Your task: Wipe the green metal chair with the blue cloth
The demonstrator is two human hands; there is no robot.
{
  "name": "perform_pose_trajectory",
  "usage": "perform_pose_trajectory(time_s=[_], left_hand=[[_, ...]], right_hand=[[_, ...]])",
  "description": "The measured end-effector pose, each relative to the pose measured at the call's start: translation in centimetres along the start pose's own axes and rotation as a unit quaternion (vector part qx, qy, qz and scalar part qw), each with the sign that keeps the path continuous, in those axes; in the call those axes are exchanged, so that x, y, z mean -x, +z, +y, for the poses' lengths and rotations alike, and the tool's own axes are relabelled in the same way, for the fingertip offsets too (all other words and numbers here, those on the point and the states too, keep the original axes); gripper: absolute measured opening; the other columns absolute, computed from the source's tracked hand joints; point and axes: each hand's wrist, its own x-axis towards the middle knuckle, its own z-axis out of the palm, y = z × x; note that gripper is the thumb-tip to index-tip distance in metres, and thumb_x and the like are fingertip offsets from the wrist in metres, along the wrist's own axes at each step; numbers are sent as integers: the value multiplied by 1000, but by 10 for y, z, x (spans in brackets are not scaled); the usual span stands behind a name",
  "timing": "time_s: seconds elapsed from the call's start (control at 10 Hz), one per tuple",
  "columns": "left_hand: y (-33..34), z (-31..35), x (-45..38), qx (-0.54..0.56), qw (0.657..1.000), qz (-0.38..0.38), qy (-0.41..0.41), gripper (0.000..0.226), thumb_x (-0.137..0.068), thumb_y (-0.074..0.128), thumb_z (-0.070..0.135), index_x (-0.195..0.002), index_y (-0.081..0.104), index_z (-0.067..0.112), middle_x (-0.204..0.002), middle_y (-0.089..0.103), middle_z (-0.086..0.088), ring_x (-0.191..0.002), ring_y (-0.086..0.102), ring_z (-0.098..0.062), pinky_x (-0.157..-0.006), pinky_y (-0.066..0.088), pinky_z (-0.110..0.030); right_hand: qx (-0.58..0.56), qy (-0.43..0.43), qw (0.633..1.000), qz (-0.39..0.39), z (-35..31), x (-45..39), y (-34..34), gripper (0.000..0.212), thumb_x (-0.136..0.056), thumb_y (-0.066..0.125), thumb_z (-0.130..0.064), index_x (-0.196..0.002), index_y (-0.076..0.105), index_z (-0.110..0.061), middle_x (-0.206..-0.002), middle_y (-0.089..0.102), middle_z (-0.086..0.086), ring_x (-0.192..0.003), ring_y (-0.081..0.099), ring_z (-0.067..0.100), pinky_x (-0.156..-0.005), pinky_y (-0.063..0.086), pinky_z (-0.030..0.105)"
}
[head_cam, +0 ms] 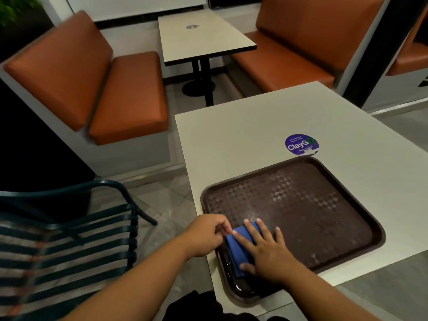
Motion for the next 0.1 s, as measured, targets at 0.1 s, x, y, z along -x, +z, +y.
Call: perform_pose_trajectory(time_s=[0.1], left_hand=[[-17,-1,6,14,998,58,-25,34,-81,51,-6,-88,66,24,-88,66,10,-78,60,-2,-68,50,-15]], right_hand=[[28,22,997,-68,-3,-5,1,81,-82,21,-75,-137,-32,-48,-152,-36,0,-143,-28,32,-103,-9,74]])
